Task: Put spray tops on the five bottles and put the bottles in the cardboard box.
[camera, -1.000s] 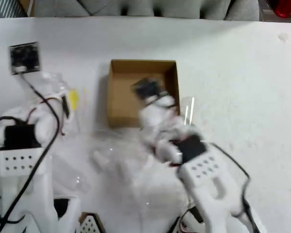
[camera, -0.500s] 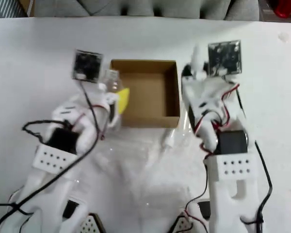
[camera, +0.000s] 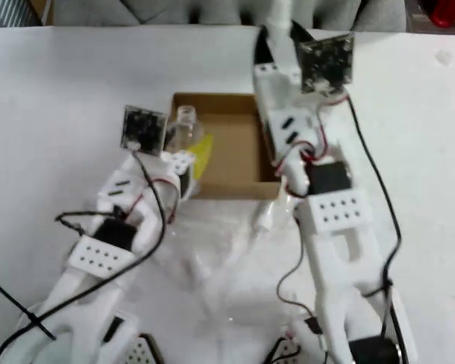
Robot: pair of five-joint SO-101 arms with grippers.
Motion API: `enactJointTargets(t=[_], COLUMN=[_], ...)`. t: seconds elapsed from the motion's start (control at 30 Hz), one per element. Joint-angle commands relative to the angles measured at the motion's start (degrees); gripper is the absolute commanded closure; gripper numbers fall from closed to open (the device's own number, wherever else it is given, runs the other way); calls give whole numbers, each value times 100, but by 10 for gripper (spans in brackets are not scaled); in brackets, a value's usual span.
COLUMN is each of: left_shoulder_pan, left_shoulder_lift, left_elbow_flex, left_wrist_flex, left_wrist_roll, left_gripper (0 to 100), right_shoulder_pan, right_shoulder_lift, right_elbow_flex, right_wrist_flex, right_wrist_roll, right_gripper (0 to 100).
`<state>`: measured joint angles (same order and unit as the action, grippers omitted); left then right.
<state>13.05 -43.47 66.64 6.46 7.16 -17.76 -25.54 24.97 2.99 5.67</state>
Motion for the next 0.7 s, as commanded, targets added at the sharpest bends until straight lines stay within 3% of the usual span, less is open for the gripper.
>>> enactJointTargets(t=[0.0,0.1,0.27,0.67], left_shoulder_pan=[-127,-127,-136,-84], left_shoulder_lift=[-233,-233,-233,-233], left_elbow_flex=[246,703,1152,1433], left_wrist_flex=[-1037,-1952,-2848,-2945], left_wrist_roll=[79,79,53,44], left_gripper=[979,979,979,979], right_shoulder_pan=[-426,-708,-963,-1402], right_shoulder_lift=[312,567,400,-1666], right_elbow_flex=[-818,-1178,-1310,158], right_wrist_flex=[-470,-435,-435,-391], right_wrist_roll=[-18,-62,-993,-1055], right_gripper=[926,926,926,926])
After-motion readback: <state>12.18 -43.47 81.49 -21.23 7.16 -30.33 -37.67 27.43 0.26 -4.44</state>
